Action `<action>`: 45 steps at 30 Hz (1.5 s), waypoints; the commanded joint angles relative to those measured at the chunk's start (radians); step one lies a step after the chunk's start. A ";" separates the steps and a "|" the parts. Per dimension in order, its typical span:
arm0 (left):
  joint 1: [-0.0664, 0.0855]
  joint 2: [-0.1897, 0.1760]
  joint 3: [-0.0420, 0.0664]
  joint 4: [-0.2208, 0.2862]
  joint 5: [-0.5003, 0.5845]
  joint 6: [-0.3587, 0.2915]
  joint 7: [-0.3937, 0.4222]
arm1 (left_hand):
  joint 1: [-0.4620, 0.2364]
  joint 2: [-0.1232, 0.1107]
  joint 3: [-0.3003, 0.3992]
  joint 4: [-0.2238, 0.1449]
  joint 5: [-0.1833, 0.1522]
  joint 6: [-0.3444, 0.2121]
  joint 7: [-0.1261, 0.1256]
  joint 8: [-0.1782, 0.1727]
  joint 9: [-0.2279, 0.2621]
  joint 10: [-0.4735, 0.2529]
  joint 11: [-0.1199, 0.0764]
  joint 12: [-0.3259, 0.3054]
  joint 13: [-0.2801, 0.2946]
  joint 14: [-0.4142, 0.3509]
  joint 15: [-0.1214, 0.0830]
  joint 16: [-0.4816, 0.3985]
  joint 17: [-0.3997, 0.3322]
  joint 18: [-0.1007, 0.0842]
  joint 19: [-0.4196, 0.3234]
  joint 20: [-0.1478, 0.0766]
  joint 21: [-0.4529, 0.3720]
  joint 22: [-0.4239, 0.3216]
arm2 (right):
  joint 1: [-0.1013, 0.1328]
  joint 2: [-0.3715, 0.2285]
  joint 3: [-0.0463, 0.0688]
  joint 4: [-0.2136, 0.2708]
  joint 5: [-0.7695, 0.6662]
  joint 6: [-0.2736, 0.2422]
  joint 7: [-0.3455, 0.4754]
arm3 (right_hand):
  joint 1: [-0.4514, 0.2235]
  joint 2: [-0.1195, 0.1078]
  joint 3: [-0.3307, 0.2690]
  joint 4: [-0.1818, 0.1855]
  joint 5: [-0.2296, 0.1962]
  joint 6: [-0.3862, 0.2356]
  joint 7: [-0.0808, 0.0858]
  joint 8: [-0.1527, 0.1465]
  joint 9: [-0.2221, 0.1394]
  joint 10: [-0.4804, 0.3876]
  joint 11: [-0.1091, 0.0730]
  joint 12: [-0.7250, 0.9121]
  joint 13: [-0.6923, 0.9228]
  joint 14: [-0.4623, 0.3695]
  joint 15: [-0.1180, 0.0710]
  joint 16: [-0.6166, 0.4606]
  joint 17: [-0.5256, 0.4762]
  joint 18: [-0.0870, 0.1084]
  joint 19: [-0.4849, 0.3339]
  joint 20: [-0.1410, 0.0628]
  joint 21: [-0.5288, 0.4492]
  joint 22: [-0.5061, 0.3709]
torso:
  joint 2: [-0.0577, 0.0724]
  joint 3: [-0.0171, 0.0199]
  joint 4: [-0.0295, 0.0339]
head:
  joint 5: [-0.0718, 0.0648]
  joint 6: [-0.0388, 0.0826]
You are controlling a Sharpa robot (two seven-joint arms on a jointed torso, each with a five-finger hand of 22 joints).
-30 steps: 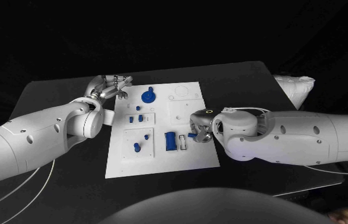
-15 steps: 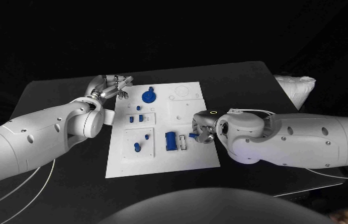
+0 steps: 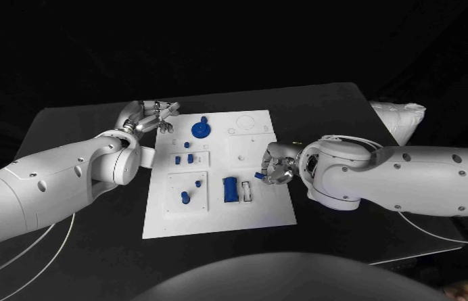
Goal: Assemble the parts on the task board
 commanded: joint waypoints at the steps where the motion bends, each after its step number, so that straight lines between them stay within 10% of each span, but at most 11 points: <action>1: 0.000 0.002 0.001 0.002 -0.004 0.015 0.005 | 0.002 0.011 -0.006 0.000 0.006 -0.006 0.001 0.007 0.001 -0.007 0.003 0.004 0.000 -0.007 0.001 -0.007 -0.001 0.010 0.006 0.001 -0.006 0.001 | 0.012 -0.003 0.000 0.004 0.164 -0.038 0.042 | -0.007 0.000 0.006 0.003 0.007 0.031 -0.023 0.005 -0.001 0.105 -0.008 0.003 0.263 0.104 -0.008 0.004 0.263 -0.007 0.105 -0.006 0.004 0.263 | 0.000 -0.0001 -0.0003 | 0.000 0.000; 22: 0.000 0.007 0.001 0.001 -0.004 0.015 0.004 | 0.002 0.011 -0.006 0.000 0.006 -0.006 0.001 0.007 0.001 -0.007 0.003 0.004 0.000 -0.007 0.001 -0.007 -0.001 0.010 0.006 0.001 -0.006 0.001 | 0.026 0.016 -0.001 -0.079 0.790 -0.021 0.025 | -0.011 -0.009 0.002 0.003 -0.002 0.046 -0.024 -0.003 -0.007 0.105 -0.009 0.003 0.263 0.104 -0.010 0.004 0.263 -0.007 0.105 -0.007 0.004 0.263 | -0.001 0.0007 -0.0011 | 0.002 0.000; 45: 0.000 0.005 0.001 0.003 -0.005 0.013 0.003 | 0.003 0.012 -0.008 0.000 0.006 -0.007 0.001 0.007 0.001 -0.007 0.003 0.005 0.000 -0.007 0.001 -0.007 -0.001 0.010 0.006 0.001 -0.007 0.002 | -0.008 0.069 -0.001 -0.150 0.940 -0.073 0.018 | -0.026 -0.018 -0.012 0.013 -0.038 0.058 -0.027 -0.024 -0.018 0.105 -0.011 0.003 0.263 0.104 -0.013 0.004 0.263 -0.007 0.105 -0.010 0.004 0.263 | 0.000 0.0004 -0.0008 | 0.007 0.000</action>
